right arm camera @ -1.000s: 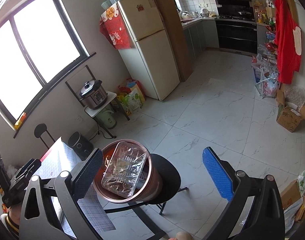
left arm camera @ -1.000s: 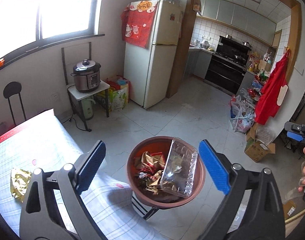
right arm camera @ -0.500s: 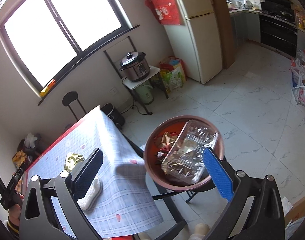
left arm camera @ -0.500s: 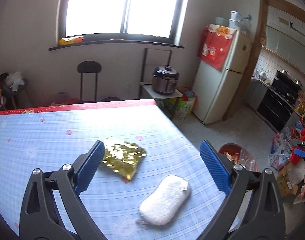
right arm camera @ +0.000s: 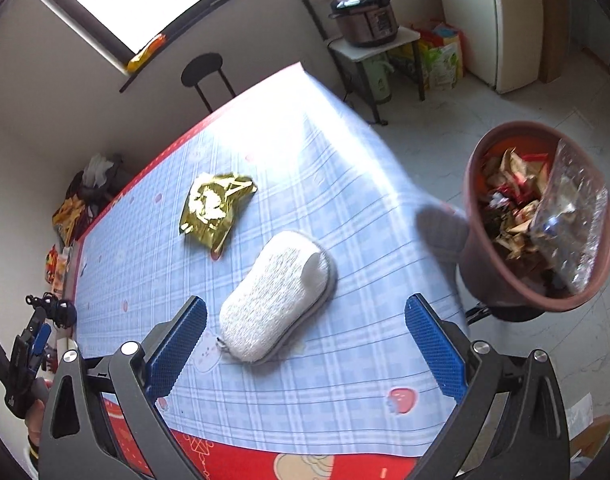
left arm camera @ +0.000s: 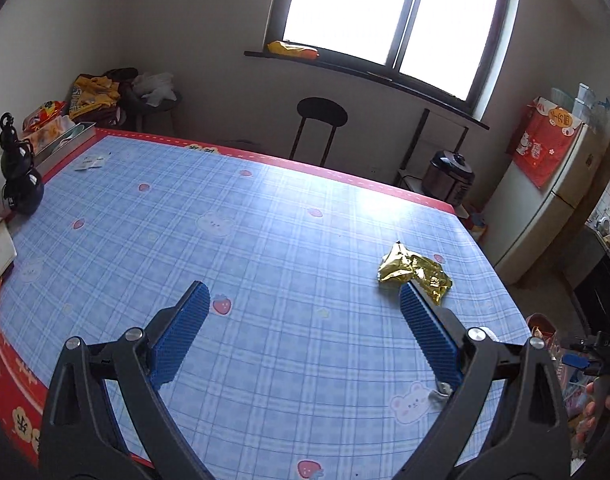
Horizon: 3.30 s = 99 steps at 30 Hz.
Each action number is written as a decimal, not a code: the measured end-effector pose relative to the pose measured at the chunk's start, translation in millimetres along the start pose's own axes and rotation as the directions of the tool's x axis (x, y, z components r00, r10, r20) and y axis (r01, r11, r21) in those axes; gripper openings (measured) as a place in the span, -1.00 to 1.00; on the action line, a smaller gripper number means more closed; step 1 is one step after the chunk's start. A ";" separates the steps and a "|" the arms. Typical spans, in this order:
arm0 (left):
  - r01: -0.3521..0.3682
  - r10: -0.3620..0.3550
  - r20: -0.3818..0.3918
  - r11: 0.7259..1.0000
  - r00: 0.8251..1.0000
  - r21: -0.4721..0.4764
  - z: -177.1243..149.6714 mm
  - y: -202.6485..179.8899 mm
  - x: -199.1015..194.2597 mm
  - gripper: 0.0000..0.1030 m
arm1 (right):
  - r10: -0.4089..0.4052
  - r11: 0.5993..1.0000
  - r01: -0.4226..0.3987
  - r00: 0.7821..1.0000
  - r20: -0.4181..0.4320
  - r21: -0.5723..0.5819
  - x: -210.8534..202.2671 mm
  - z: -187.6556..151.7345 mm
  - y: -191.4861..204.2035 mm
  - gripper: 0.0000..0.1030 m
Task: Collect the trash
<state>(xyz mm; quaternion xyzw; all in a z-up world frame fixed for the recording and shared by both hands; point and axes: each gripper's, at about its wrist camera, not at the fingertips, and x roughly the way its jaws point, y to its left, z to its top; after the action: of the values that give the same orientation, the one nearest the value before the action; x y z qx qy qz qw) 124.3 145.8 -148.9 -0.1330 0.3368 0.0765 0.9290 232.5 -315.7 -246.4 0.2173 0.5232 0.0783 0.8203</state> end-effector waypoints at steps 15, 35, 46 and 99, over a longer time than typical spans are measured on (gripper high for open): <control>0.002 -0.004 -0.045 1.000 0.999 -0.027 4.8 86.9 27.3 0.83 | -0.200 0.963 0.208 0.978 -0.065 0.169 103.4 -33.0 40.4 0.82; 0.100 -0.101 -0.110 0.995 0.989 -0.012 2.6 110.3 54.1 0.83 | -0.185 0.951 0.180 0.983 -0.002 0.253 116.5 -31.4 75.2 -0.41; 0.123 -0.122 -0.122 0.992 0.985 -0.001 -1.0 101.2 55.7 0.83 | 0.019 0.982 -0.029 0.998 0.058 0.187 79.2 -24.3 97.0 -0.97; 0.427 -0.547 -0.362 0.828 0.755 -0.363 -16.8 -125.8 297.0 0.42 | -0.012 0.991 0.027 0.994 -0.110 0.134 106.0 -36.0 49.3 -0.01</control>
<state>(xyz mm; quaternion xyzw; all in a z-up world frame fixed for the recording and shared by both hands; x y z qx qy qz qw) 369.5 36.6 -328.6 -0.3505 0.4830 -0.1598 0.7863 251.9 -224.0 -325.1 0.2625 0.5735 0.0464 0.7746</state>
